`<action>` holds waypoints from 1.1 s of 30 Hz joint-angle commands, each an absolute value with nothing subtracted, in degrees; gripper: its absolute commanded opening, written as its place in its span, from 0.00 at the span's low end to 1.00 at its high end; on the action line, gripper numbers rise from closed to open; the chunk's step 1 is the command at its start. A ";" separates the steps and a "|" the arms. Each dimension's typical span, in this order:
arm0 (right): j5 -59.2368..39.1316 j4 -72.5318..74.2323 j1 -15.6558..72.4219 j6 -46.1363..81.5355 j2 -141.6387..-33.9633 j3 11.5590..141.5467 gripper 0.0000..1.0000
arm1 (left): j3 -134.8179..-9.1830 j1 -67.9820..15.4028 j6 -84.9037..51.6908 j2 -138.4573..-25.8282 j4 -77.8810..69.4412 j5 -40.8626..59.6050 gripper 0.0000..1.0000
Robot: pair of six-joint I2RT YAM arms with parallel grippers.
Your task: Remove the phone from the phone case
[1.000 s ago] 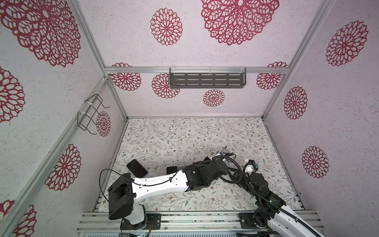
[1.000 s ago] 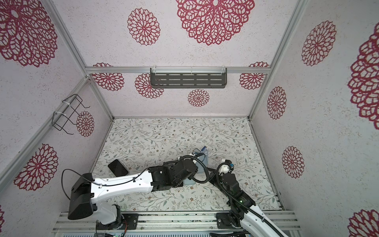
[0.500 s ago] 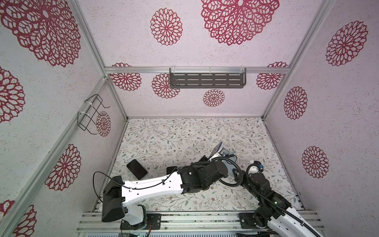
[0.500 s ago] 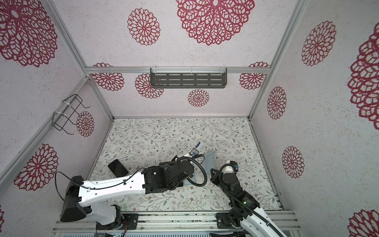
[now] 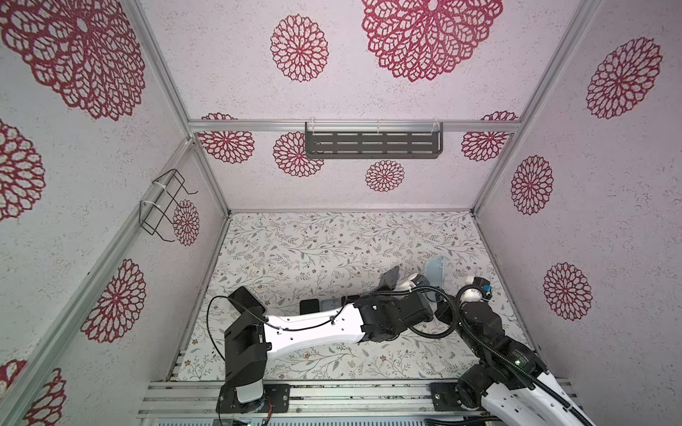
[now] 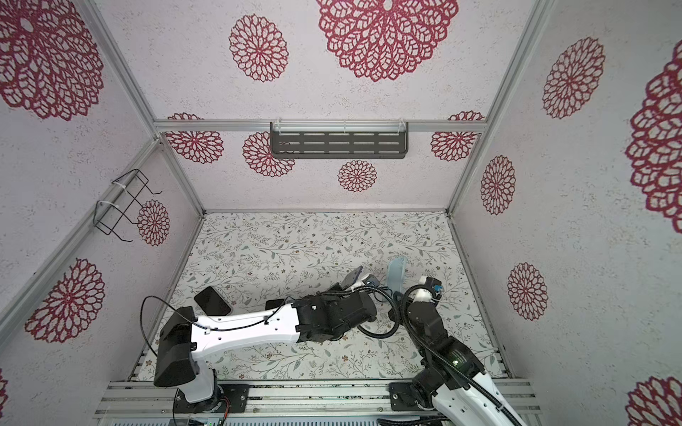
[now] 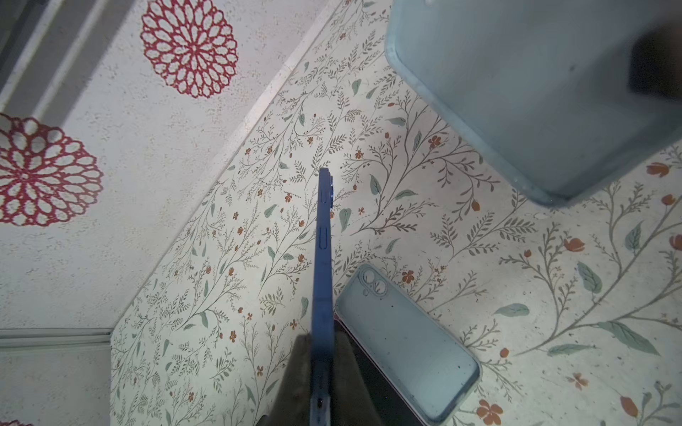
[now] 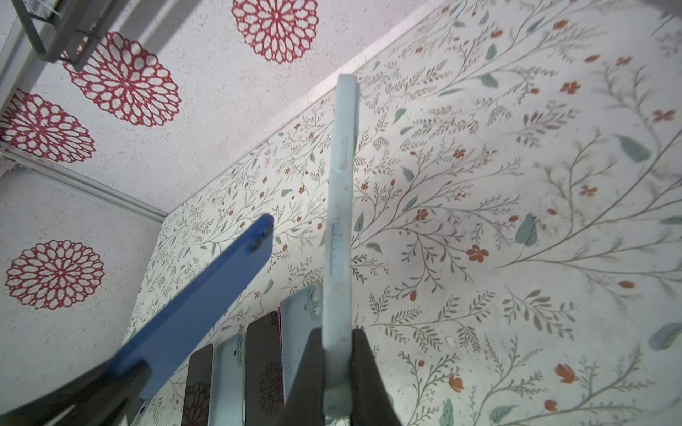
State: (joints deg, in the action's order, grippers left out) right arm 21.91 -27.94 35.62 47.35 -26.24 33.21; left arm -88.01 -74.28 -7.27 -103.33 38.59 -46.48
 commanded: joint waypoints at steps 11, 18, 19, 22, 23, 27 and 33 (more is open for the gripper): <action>28.65 -33.27 35.24 39.91 -28.13 40.66 0.00 | -104.54 -74.88 -3.48 -118.34 49.93 -45.38 0.00; 28.74 -33.20 35.16 39.83 -27.77 39.97 0.00 | -109.30 -74.85 -1.57 -123.20 51.72 -45.97 0.00; 28.83 -33.30 35.16 39.74 -27.87 39.99 0.00 | -109.79 -74.88 -1.27 -123.78 51.85 -45.97 0.00; 29.32 -33.75 35.16 39.47 -27.92 39.99 0.00 | -111.45 -74.88 -1.15 -125.50 53.09 -46.19 0.00; 29.44 -33.83 35.16 39.38 -27.90 39.98 0.00 | -111.98 -74.88 -1.16 -126.00 53.50 -46.28 0.00; 29.71 -34.03 35.16 39.11 -28.03 39.95 0.00 | -114.51 -74.97 -1.16 -128.30 55.58 -46.31 0.00; 29.81 -33.75 35.13 39.04 -28.15 39.11 0.00 | -116.81 -75.24 -1.19 -130.59 57.18 -46.63 0.00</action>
State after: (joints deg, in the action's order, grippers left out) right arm 33.98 -39.77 33.95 40.88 -27.79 38.11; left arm -115.74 -74.26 -2.59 -127.17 57.25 -44.56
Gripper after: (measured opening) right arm 0.107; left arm 0.106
